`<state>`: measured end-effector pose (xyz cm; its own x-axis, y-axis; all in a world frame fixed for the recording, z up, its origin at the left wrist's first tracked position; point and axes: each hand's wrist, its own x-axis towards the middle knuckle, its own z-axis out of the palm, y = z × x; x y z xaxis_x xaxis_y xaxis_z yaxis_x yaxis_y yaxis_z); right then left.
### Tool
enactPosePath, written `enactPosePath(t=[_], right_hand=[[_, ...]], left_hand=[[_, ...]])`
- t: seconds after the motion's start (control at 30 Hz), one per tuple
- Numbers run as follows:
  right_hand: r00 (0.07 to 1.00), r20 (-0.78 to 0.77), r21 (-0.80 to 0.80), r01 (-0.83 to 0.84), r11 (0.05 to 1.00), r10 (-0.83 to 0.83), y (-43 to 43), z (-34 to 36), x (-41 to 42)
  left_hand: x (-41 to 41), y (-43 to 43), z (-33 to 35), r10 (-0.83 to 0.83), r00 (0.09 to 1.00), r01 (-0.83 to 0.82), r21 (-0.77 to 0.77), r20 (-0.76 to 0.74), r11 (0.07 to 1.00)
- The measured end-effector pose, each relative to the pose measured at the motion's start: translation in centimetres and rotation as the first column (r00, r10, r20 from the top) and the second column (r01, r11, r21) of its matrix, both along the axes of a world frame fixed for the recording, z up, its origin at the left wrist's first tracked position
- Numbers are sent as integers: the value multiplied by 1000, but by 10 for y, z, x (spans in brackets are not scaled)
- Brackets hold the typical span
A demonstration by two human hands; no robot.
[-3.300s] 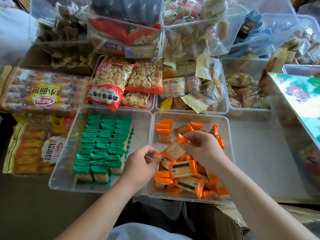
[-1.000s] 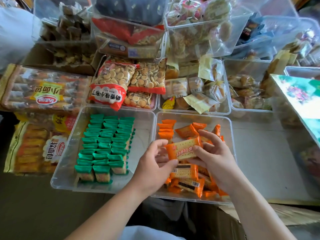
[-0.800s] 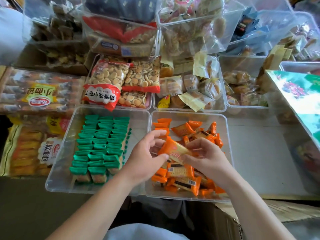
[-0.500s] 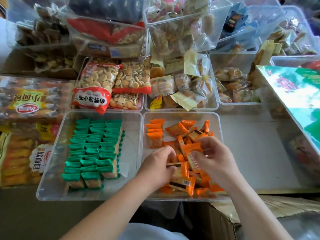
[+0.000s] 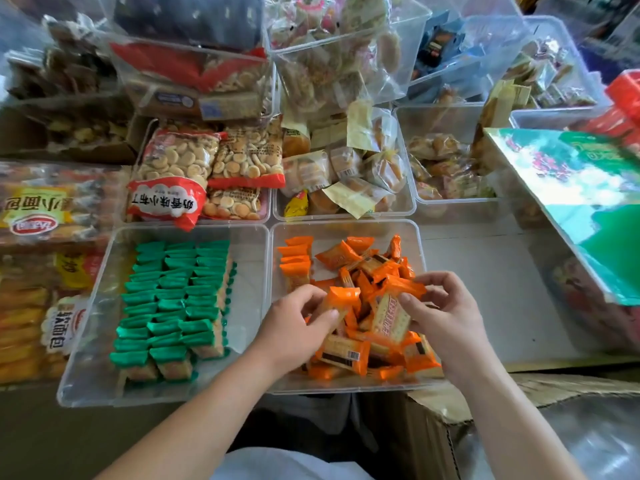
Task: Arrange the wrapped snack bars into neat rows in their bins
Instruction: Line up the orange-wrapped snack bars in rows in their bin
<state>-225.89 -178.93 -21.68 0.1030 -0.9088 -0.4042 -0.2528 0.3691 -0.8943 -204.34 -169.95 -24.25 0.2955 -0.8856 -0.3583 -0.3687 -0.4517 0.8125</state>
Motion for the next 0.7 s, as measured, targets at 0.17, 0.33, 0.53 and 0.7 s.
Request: enactPosePath(t=[0.17,0.33,0.53,0.7], right_hand=[[999,16,-11,-29,1000,29,9,8,16],[996,20,-25,-90,996,91,21,15,27],[991,6,-20,-135,991,135,28,26,35],[968,125,84,-228,970,217,26,37,47]], left_hand=[[15,21,20,193,848,-177,79,-493,981],[21,41,24,227,765,-210,101,-602,973],[25,51,27,213,771,-228,52,-601,972],[24,43,30,94,893,-137,-67,-441,988]])
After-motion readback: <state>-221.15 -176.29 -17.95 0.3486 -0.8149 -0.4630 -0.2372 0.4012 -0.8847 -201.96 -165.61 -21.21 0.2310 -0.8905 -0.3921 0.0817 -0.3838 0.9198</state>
